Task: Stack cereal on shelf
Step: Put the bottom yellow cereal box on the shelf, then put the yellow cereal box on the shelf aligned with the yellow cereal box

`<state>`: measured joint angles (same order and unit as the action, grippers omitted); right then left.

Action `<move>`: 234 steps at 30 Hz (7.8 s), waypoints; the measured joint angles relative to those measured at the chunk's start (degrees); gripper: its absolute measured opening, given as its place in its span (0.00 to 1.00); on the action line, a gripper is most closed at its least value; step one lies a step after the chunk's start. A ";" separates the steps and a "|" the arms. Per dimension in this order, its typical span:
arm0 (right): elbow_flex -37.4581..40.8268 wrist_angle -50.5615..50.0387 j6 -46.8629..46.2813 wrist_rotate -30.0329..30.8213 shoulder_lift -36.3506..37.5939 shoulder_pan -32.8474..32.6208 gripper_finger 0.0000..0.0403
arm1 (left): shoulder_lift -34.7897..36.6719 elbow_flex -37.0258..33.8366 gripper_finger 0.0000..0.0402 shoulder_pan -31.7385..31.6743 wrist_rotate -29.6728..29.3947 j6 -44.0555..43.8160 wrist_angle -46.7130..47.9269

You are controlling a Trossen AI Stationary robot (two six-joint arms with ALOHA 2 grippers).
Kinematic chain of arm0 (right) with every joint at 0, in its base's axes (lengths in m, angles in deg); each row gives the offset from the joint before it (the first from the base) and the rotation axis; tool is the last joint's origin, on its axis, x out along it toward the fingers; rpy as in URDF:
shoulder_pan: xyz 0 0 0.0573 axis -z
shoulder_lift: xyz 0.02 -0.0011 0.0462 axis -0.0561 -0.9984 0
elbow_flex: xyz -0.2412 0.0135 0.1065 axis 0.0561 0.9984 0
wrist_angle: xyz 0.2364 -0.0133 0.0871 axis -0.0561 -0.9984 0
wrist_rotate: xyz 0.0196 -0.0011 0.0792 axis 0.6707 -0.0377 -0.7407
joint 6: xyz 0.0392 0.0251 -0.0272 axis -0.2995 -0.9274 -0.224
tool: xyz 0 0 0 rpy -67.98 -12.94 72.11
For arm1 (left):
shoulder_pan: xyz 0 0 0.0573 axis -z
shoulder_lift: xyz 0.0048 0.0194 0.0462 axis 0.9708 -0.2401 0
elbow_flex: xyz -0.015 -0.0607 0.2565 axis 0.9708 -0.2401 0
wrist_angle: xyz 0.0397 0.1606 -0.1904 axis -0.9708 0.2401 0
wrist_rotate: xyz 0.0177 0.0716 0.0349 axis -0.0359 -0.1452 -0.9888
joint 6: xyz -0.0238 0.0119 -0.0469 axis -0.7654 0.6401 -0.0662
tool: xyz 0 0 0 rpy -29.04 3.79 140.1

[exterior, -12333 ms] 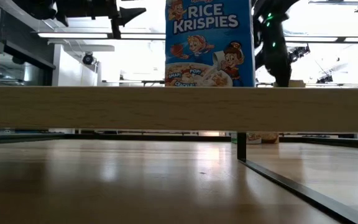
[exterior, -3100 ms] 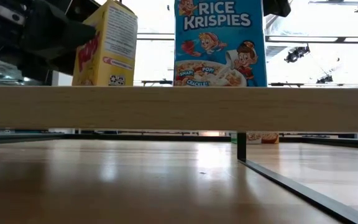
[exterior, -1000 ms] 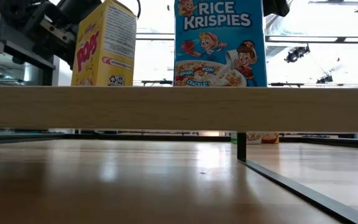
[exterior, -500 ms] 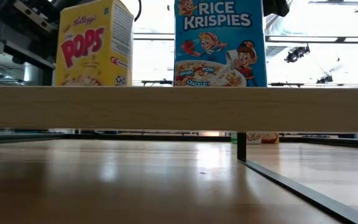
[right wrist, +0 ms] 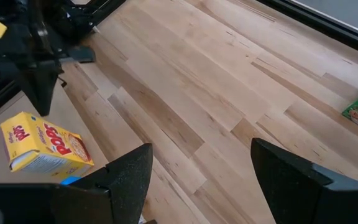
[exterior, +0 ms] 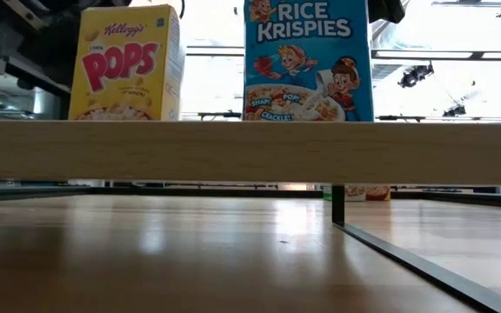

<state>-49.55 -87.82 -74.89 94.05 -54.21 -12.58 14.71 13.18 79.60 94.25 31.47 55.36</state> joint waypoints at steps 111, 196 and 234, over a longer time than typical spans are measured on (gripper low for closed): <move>-0.02 -10.34 58.48 -23.90 -11.90 67.27 0.65 | 15.38 9.42 0.00 -15.87 -19.68 -23.59 -7.21; 0.00 13.45 10.35 -15.67 -6.20 4.04 0.21 | 15.36 16.12 0.67 -19.41 -0.93 -15.48 -2.32; 0.13 26.64 24.34 -20.05 -11.70 3.55 0.21 | -9.14 28.04 0.71 -9.92 -6.09 -2.69 14.23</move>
<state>-49.42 -61.19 -50.55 74.01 -65.91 -9.03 5.57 41.23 69.67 88.15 28.78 69.59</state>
